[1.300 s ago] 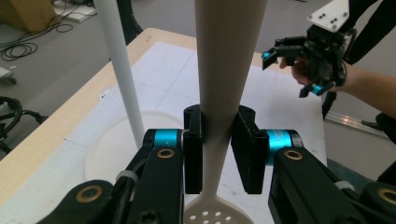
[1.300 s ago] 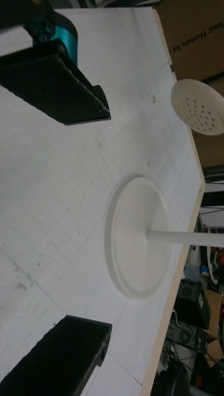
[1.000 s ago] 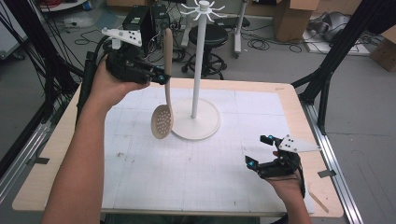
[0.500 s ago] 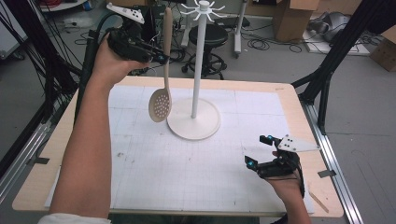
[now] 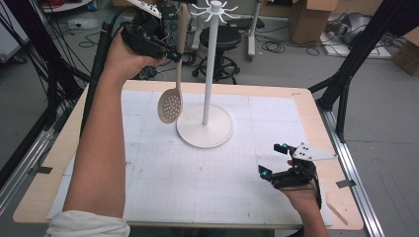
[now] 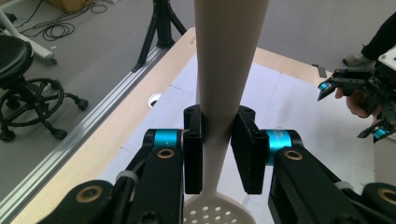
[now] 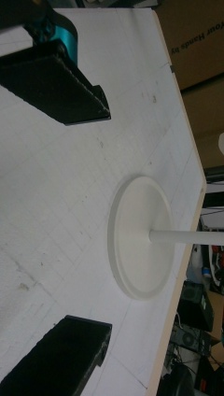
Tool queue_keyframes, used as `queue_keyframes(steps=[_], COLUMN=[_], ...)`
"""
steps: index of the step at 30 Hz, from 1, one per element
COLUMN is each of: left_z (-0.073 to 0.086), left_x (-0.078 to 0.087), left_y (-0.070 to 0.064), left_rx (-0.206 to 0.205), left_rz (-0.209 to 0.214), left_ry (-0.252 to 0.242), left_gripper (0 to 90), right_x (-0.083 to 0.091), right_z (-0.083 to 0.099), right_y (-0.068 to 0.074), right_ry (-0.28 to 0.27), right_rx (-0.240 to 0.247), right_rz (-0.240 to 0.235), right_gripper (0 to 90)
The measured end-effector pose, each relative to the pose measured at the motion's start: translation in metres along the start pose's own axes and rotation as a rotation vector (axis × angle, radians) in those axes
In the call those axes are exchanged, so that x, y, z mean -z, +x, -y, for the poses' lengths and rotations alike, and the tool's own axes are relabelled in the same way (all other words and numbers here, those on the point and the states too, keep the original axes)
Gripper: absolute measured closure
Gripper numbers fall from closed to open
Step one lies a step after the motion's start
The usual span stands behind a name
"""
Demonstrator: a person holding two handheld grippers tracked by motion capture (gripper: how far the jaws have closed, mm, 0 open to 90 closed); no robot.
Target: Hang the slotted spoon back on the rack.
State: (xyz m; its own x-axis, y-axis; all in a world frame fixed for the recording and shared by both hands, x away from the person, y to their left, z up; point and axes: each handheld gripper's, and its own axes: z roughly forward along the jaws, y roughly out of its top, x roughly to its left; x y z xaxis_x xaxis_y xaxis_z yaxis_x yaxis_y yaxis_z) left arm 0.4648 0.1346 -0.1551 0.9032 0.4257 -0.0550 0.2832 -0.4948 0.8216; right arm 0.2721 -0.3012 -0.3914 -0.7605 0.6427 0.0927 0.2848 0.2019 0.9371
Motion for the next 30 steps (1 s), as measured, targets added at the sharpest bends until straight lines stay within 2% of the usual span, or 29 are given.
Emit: queue_keyframes(steps=[5, 8, 11, 15, 23, 27, 30], left_z=[-0.008, -0.009, -0.009, -0.010, -0.011, -0.012, -0.012], left_x=[-0.006, -0.009, -0.010, -0.011, -0.012, -0.016, -0.021], left_y=[0.002, 0.000, -0.004, -0.005, -0.008, -0.006, -0.007], left_rx=[-0.012, -0.027, -0.036, -0.040, -0.043, -0.040, -0.041], left_rz=[0.016, 0.032, 0.043, 0.037, 0.043, 0.030, 0.036], left_ry=[0.018, 0.003, 0.010, 0.034, 0.033, 0.048, 0.053], left_gripper=[74.9, 74.9, 74.9, 74.9, 74.9, 74.9, 74.9], right_x=[0.000, 0.001, 0.000, 0.000, 0.000, -0.001, 0.000], right_z=[0.000, 0.000, 0.001, 0.002, 0.001, 0.001, 0.001], right_y=[0.001, 0.000, 0.000, 0.001, 0.001, 0.002, 0.002], right_ry=[0.003, 0.002, 0.003, 0.012, 0.004, 0.008, 0.010], right_rx=[0.002, -0.001, -0.003, 0.003, 0.004, 0.008, 0.009], right_rz=[0.001, 0.004, 0.002, 0.002, 0.000, -0.001, -0.001], right_gripper=[0.2, 0.2, 0.2, 0.2, 0.2, 0.2, 0.2])
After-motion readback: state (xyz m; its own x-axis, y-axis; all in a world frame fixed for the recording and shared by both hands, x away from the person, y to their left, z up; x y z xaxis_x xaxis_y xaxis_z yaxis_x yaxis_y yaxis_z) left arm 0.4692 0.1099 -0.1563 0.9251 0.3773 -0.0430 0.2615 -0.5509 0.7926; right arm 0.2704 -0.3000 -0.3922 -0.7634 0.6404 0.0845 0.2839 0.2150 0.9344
